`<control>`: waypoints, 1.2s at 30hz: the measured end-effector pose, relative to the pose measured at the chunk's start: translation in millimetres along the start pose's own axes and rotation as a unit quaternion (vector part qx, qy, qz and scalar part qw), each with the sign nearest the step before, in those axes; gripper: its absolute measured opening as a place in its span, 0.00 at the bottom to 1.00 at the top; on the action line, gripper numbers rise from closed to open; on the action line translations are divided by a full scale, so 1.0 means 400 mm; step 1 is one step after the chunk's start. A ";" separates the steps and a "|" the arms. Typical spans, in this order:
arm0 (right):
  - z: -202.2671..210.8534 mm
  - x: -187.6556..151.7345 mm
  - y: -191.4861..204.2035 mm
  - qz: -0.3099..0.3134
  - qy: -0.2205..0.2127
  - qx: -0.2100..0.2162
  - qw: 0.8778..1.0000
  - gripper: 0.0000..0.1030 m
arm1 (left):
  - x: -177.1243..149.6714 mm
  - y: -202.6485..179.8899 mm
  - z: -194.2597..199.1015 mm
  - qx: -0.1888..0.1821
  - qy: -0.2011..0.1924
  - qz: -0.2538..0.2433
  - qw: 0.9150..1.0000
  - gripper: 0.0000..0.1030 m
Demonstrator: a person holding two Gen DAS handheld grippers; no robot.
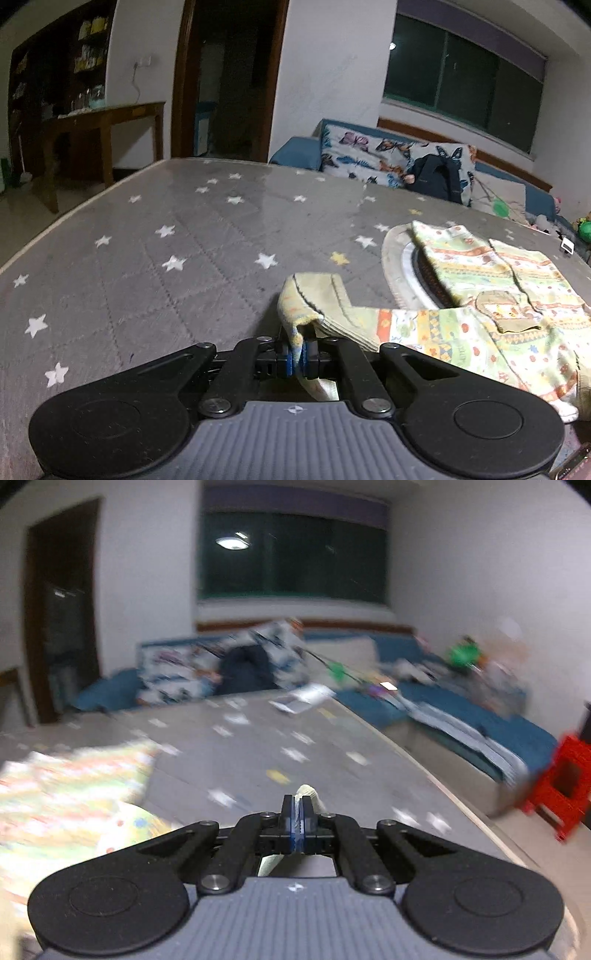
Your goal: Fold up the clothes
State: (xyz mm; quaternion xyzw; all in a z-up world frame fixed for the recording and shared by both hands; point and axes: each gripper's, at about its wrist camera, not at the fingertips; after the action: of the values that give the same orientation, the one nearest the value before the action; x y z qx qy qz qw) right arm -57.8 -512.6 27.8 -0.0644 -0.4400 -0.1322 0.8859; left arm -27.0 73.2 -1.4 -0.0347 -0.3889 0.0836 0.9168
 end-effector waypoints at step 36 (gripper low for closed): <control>-0.110 -0.053 -0.064 -0.058 0.063 0.003 0.996 0.43 | 0.005 0.096 0.010 0.068 -0.003 0.032 0.997 0.10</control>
State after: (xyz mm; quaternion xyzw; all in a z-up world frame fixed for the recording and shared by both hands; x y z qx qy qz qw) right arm -44.0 -543.4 -15.5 -0.0281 -0.3864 -0.1857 0.9030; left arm -33.3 111.3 -2.3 0.0159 -0.3836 0.1392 0.9128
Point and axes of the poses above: each gripper's, at about its wrist camera, not at the fingertips, and z roughly against the way its jaws point, y to its left, x to its top, and after that the axes turned 9 degrees about y, right-handed
